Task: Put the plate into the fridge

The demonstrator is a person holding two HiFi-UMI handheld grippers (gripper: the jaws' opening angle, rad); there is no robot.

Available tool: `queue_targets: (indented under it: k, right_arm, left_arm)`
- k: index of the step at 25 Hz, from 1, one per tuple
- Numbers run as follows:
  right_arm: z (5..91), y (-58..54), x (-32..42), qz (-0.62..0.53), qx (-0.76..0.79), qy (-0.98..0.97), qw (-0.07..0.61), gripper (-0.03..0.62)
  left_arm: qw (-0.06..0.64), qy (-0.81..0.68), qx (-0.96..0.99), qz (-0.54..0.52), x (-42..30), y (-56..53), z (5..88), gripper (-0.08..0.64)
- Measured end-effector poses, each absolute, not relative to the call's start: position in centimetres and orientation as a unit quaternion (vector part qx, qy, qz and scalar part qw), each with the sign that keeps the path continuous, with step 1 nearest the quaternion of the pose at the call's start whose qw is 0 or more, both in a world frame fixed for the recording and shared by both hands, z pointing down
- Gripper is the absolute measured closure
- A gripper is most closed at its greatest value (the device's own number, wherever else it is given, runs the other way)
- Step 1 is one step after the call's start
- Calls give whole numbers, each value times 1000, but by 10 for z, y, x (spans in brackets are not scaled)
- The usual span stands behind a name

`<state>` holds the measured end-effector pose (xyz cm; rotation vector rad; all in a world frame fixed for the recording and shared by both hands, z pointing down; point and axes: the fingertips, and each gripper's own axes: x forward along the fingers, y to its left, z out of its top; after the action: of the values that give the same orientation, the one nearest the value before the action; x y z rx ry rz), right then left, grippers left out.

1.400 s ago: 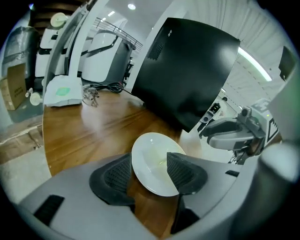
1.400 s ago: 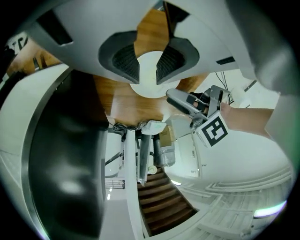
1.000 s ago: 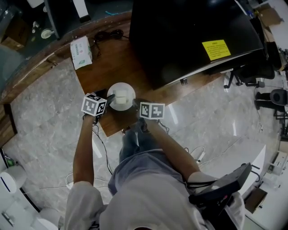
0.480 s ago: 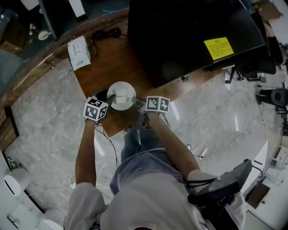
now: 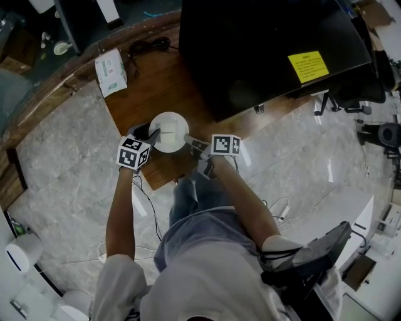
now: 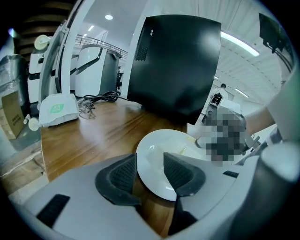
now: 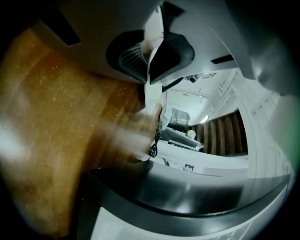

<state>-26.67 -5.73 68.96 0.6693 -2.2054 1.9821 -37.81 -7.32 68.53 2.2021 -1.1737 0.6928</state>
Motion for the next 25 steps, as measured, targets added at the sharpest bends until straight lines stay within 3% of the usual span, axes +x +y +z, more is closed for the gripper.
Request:
queue_targets:
  k: [3,5,7,25]
  right_arm:
    - [690,-57,-270,660,211,-719,53,565]
    - [688,-55,-272,678,191,-709,41,566]
    - [687,-54,-271,677,191,-710,41,566]
    - [675,-59,-257,658,173,-733,-7,569]
  left_arm:
    - [275,-441,816,255,-377,-74,685,374]
    - [273,-434,816,265,-374,-73,686,463]
    - [272,-432,816,273,-371,-72,685,471]
    - [291,-468,809,204,-383,-75,679,428]
